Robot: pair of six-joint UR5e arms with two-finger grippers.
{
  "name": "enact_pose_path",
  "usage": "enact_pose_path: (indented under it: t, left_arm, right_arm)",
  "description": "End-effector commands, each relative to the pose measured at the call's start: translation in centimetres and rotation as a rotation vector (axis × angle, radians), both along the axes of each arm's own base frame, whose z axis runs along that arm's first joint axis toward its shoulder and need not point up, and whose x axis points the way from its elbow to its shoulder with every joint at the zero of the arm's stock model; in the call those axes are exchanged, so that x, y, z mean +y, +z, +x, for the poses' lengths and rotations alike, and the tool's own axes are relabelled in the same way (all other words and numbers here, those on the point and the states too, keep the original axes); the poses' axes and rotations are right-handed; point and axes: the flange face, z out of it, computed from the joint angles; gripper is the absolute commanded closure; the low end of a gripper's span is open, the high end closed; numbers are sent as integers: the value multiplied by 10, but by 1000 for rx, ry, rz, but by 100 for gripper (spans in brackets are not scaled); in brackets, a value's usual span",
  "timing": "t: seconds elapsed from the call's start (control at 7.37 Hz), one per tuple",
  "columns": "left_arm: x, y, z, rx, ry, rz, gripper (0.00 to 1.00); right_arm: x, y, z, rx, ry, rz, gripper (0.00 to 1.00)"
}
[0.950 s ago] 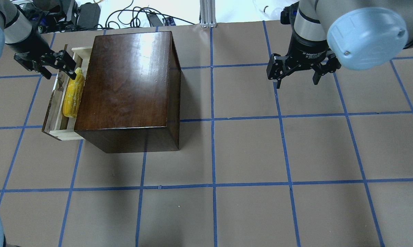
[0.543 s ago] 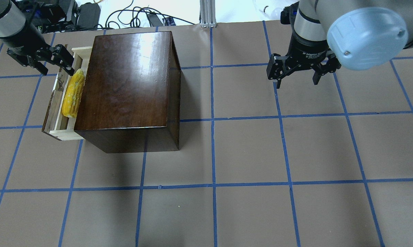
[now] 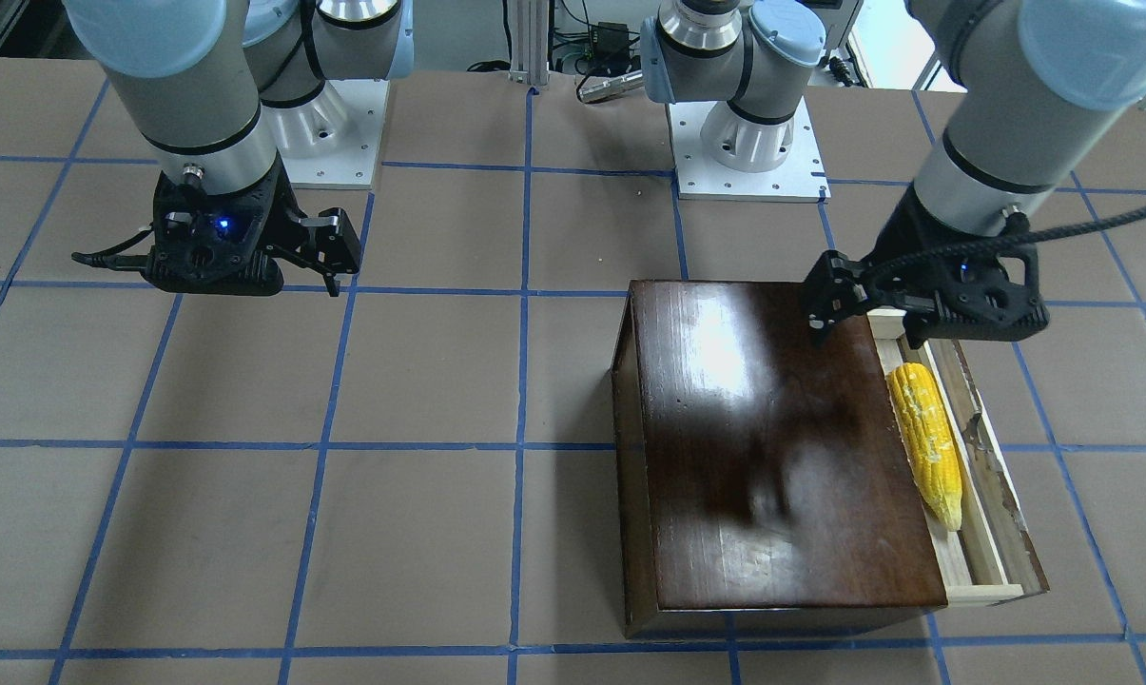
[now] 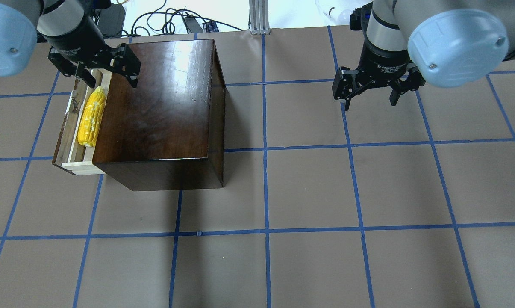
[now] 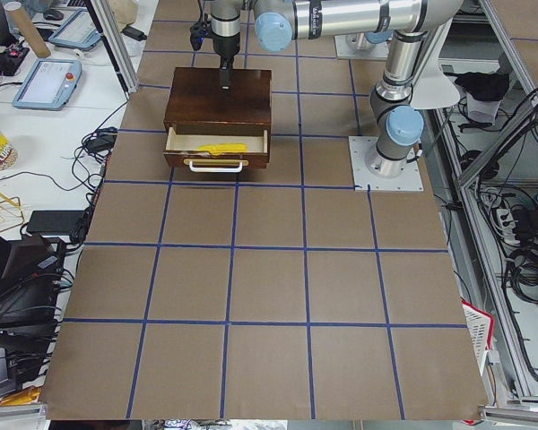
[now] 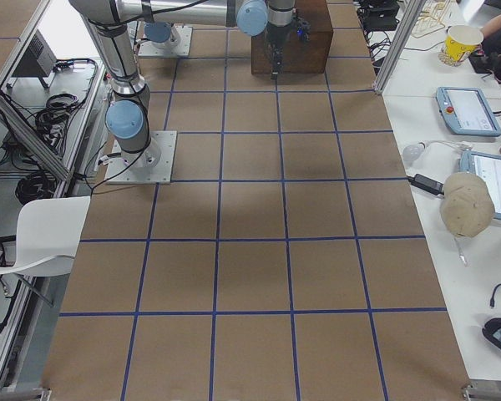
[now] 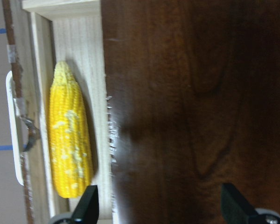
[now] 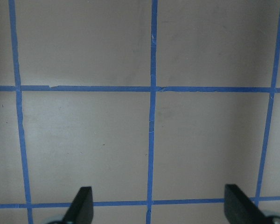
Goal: Open drawer and put corn inside
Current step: 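Open the left gripper and raise it above the cabinet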
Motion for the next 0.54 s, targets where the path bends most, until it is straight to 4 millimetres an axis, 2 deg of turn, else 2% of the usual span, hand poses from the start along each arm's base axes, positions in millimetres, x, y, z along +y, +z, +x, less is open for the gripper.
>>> enact_pose_path:
  t: [0.0, 0.41]
  left_arm:
    - [31, 12, -46, 1, -27, 51, 0]
    - [46, 26, -49, 3, -30, 50, 0]
  right_arm:
    - [0, 0, 0, -1, 0, 0, 0]
    - [0, 0, 0, 1, 0, 0, 0]
